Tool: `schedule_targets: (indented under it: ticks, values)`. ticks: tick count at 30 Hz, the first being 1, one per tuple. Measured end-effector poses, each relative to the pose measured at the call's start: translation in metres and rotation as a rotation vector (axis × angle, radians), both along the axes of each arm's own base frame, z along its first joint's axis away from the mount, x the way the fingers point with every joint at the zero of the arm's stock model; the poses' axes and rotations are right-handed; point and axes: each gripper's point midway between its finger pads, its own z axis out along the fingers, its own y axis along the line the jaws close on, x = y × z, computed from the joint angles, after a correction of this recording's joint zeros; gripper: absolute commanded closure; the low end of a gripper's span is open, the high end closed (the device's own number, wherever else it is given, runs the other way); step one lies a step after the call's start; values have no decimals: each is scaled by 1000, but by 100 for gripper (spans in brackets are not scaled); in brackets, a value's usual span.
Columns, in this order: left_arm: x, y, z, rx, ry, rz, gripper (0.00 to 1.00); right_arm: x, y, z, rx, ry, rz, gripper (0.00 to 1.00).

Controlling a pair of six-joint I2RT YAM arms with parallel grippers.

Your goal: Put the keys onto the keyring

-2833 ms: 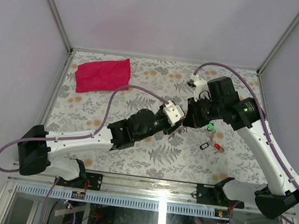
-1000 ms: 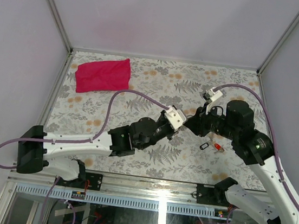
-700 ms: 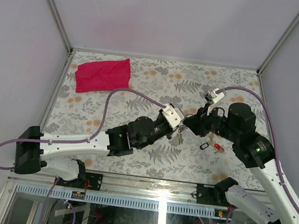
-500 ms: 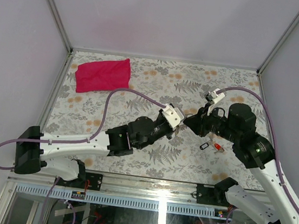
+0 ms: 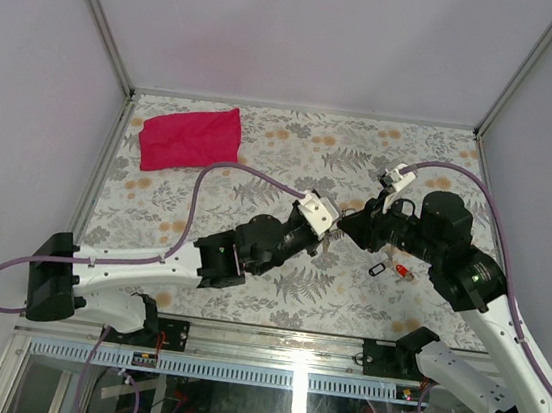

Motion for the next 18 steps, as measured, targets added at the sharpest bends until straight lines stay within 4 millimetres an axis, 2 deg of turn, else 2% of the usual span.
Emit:
schedule_targets:
  ticks: [9, 14, 18]
  values:
    - [1, 3, 5, -14, -5, 13, 100, 2, -2, -3, -9, 3, -16, 86]
    - [2, 4, 7, -20, -7, 19, 100, 2, -2, -3, -9, 1, -16, 99]
    - [3, 5, 7, -20, -7, 25, 100, 3, -2, -3, -9, 0, -17, 100]
